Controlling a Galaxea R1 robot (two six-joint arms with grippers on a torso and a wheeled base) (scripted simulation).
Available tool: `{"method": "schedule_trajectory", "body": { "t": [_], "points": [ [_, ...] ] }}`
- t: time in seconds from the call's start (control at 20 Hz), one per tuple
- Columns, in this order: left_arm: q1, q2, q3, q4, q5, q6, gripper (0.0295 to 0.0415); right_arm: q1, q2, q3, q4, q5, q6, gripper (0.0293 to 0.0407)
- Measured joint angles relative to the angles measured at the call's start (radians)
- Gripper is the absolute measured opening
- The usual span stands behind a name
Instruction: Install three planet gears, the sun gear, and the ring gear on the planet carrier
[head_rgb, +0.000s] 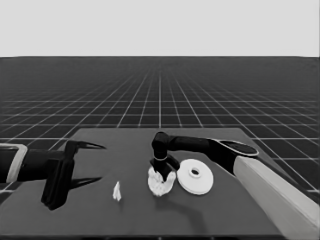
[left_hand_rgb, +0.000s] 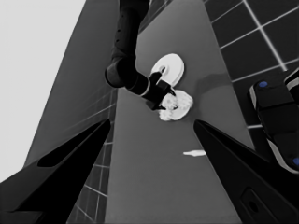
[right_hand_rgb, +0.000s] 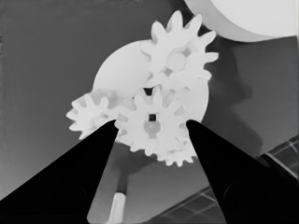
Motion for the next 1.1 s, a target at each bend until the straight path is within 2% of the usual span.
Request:
{"method": "schedule_trajectory", "body": {
  "t": [0.8, 0.9, 0.95, 1.1],
  "points": [
    [0.000, 0.000, 0.000, 0.000, 0.000, 0.000, 0.0385, 0.000, 0.000, 0.000, 0.000, 0.000, 0.168, 0.0309],
    [0.000, 0.000, 0.000, 0.000, 0.000, 0.000, 0.0385, 0.000, 0.000, 0.000, 0.000, 0.000, 0.177, 0.0369],
    [0.000, 0.000, 0.000, 0.000, 0.000, 0.000, 0.0385, 0.000, 0.000, 0.000, 0.000, 0.000, 0.180, 0.0380],
    [0.000, 0.000, 0.000, 0.000, 0.000, 0.000, 0.0385, 0.000, 0.000, 0.000, 0.000, 0.000, 0.182, 0.0384]
  ]
}}
